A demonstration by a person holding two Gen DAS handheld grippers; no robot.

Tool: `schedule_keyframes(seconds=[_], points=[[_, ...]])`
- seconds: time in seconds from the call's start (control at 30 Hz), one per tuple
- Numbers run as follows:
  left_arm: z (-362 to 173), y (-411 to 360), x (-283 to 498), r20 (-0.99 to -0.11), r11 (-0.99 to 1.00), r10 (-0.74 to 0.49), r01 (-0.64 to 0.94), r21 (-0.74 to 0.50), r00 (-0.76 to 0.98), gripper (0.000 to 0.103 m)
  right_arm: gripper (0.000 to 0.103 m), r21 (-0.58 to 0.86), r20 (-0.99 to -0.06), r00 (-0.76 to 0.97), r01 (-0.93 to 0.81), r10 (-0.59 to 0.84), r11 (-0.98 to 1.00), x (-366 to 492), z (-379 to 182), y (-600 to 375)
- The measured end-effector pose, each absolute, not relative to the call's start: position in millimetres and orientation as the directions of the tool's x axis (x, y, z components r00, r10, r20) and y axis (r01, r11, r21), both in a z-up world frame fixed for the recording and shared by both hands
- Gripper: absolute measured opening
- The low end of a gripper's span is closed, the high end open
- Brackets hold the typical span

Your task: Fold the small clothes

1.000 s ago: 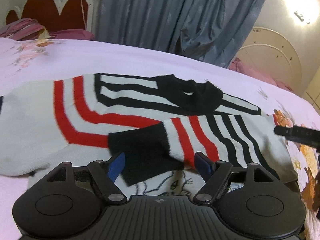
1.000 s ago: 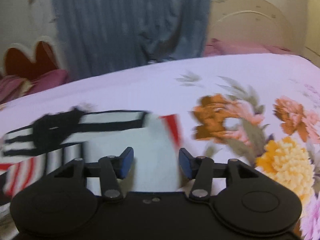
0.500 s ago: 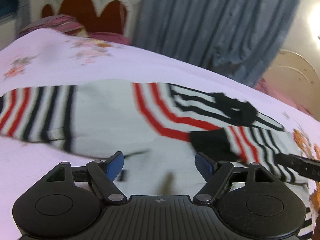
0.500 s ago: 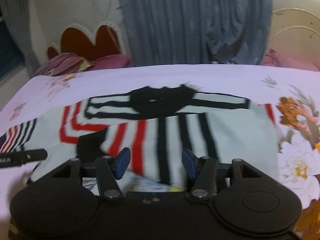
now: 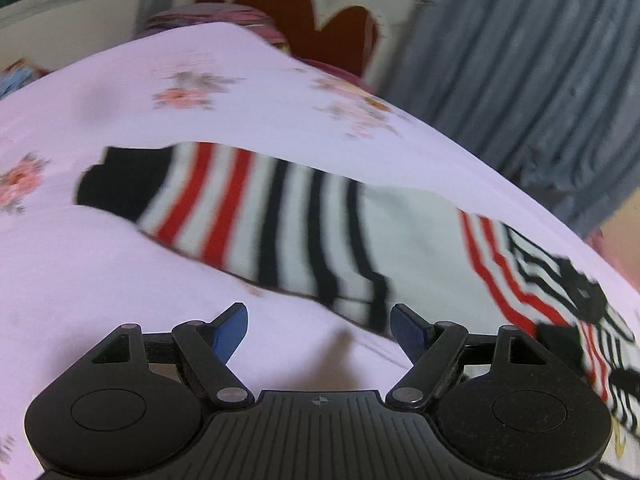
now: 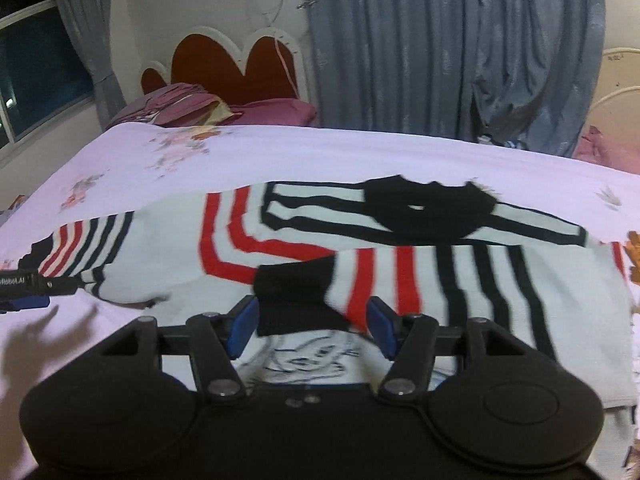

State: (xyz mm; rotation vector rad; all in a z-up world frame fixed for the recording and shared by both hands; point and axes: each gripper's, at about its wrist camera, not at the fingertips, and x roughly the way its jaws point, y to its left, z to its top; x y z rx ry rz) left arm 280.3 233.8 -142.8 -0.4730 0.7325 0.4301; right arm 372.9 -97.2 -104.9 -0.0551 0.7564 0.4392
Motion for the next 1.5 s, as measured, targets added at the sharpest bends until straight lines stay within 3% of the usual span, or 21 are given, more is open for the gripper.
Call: schedule_keyframes(seconds=[0.23, 0.33, 0.47, 0.53, 0.63, 0.8, 0.97, 1.23, 1.33, 1.5], points=[[-159, 291, 273, -0.726, 0.706, 0.246, -0.632, -0.32, 0.642, 0.078, 0.061, 0.113, -0.689, 0.614, -0.434, 0.385, 0.894, 372, -114, -67], [-172, 312, 270, -0.712, 0.657, 0.216, -0.639, -0.401, 0.669, 0.077, 0.061, 0.101, -0.699, 0.608, -0.438, 0.378, 0.893, 375, -120, -57], [-178, 325, 279, -0.677, 0.645, 0.224, -0.627, -0.437, 0.701, 0.07, 0.061, 0.092, -0.71, 0.603, -0.432, 0.363, 0.897, 381, -130, -47], [-181, 332, 283, -0.664, 0.633, 0.242, -0.634, -0.444, 0.708, 0.045, 0.061, 0.092, -0.714, 0.602, -0.427, 0.358, 0.9, 385, -135, -42], [-188, 346, 287, -0.649, 0.6, 0.27, -0.652, -0.464, 0.711, 0.019, 0.061, 0.084, -0.72, 0.601, -0.423, 0.349, 0.902, 389, -142, -35], [-185, 343, 294, -0.626, 0.645, 0.294, -0.633, -0.428, 0.722, 0.005, 0.061, 0.065, -0.726, 0.605, -0.413, 0.327, 0.908, 396, -152, -25], [-154, 324, 301, -0.545, 0.719, 0.287, -0.553, -0.421, 0.788, 0.005, 0.069, -0.027, -0.749, 0.6, -0.453, 0.282, 0.891, 395, -164, -10], [-92, 215, 342, -0.403, 0.918, 0.066, -0.214, -0.334, 0.913, 0.005, 0.065, 0.115, -0.684, 0.64, -0.379, 0.35, 0.918, 392, -129, -51], [-90, 160, 358, -0.393, 0.951, -0.053, -0.074, -0.301, 0.918, 0.005, 0.065, 0.159, -0.678, 0.648, -0.329, 0.345, 0.931, 389, -122, -77], [-115, 67, 376, -0.463, 0.957, -0.238, 0.126, -0.26, 0.854, 0.005, 0.065, 0.156, -0.68, 0.674, -0.25, 0.287, 0.956, 376, -115, -125]])
